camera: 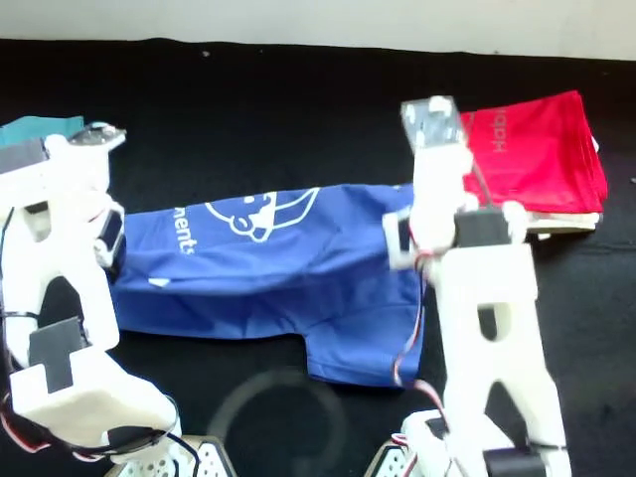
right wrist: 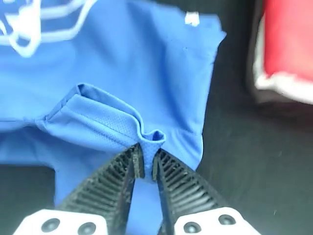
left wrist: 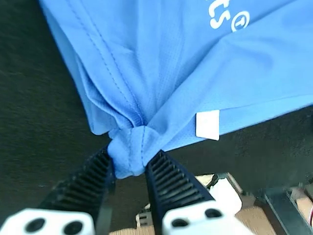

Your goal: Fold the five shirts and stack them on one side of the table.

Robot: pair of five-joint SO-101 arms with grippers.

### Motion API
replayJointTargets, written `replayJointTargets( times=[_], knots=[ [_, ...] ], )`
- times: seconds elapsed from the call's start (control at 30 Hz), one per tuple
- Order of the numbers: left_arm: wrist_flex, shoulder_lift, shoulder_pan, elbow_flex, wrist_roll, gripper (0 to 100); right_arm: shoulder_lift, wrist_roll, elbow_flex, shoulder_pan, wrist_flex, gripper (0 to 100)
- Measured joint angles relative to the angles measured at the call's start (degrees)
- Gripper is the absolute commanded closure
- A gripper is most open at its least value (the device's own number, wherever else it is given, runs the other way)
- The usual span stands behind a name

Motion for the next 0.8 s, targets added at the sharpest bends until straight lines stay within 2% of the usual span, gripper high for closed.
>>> replayJointTargets(
  times=[0.23,0.53,0.8],
  knots=[
    [-2.46,0.00,0.00,4.84,-0.18,99,-8.26,2.81,12.66,3.87,-0.88,99.3],
    [-5.19,0.00,0.00,10.99,-2.02,99,-20.13,4.75,22.86,4.04,2.20,99.3],
    [-7.82,0.00,-0.09,13.89,-2.20,99,-25.58,12.66,34.11,4.04,1.23,99.3]
  ],
)
